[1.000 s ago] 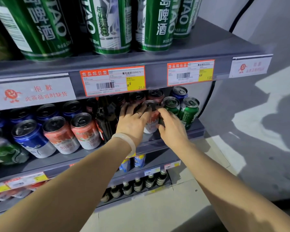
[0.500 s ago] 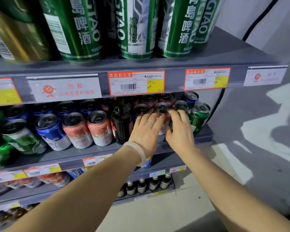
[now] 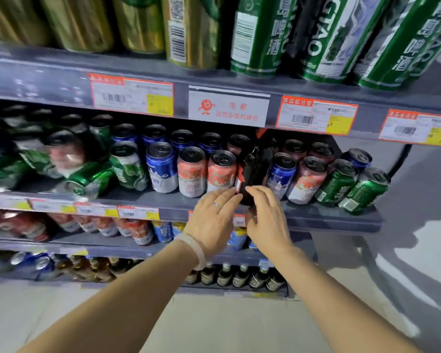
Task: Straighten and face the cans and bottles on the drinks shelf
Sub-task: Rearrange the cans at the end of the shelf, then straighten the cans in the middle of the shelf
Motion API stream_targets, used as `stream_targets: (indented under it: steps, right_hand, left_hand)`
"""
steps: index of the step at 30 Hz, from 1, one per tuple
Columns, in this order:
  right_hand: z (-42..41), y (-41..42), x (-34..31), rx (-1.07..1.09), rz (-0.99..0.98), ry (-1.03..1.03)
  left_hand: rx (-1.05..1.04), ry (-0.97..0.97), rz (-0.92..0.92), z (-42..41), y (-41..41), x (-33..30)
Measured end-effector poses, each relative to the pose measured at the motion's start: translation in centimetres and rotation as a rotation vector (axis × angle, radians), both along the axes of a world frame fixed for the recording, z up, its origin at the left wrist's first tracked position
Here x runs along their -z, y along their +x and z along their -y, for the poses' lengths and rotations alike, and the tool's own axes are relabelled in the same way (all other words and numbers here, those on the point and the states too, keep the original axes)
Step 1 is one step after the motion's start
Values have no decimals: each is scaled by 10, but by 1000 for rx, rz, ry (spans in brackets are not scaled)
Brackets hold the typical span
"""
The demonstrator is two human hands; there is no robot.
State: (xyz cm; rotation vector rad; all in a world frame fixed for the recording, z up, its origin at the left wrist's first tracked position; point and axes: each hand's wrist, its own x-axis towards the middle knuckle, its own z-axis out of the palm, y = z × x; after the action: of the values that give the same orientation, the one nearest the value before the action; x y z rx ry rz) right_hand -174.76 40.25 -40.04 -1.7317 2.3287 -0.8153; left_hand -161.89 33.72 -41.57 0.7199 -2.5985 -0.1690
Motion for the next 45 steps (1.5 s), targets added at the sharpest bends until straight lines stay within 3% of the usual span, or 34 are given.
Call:
stream_targets:
  steps: [14, 17, 22, 26, 30, 36, 41, 45]
  right_hand:
    - [91, 155, -10, -340, -39, 51]
    - [113, 189, -5, -374, -50, 61]
    - [135, 227, 9, -368, -4, 93]
    - [146, 249, 22, -239, 114, 173]
    - [155, 257, 30, -116, 127, 170]
    - [159, 263, 25, -61, 130, 119]
    - [160, 259, 2, -59, 63, 168]
    - [171, 255, -18, -44, -160, 156]
  left_hand:
    - [-568, 10, 49, 58, 182, -2]
    - [-646, 99, 32, 81, 216, 6]
    - [-646, 236, 71, 114, 236, 16]
    - [-555, 357, 55, 135, 240, 22]
    - [-474, 362, 78, 148, 238, 25]
    - [-376, 349, -41, 154, 245, 21]
    - [-300, 257, -34, 166, 252, -7]
    - [-307, -19, 90, 179, 250, -29]
